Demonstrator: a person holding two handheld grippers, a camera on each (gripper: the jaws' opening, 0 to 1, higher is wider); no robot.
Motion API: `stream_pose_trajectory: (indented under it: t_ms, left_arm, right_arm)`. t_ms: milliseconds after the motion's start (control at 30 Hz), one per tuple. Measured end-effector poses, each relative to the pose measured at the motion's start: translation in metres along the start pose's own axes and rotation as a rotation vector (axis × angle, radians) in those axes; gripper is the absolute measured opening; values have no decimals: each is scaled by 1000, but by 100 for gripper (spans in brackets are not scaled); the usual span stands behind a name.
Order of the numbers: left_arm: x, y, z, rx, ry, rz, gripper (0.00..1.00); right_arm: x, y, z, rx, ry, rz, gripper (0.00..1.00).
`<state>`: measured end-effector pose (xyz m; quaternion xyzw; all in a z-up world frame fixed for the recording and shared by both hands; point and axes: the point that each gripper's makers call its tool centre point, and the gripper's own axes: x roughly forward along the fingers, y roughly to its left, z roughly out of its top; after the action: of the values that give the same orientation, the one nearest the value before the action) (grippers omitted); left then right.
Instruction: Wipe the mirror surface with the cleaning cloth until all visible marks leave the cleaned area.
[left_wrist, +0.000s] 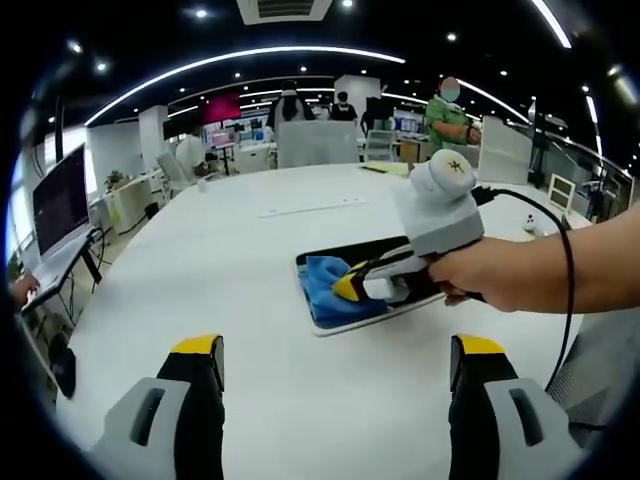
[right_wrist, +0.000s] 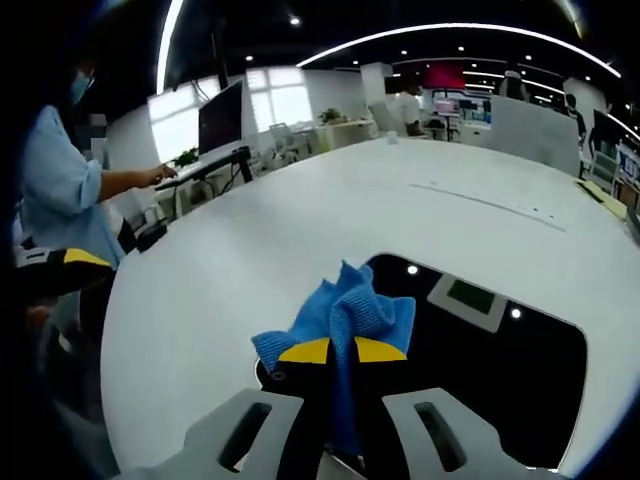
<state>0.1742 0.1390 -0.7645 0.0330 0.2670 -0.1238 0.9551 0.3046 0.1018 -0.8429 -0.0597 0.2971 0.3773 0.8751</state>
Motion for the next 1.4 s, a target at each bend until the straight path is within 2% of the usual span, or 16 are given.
stream_pose_trajectory:
  t_ms: [867, 1400]
  left_arm:
    - [1, -2, -1, 9, 9, -2, 94]
    - [1, -3, -1, 16, 8, -8, 94]
  right_arm:
    - [-11, -10, -7, 0, -4, -5, 3]
    - [-35, -28, -19, 18, -5, -30, 3]
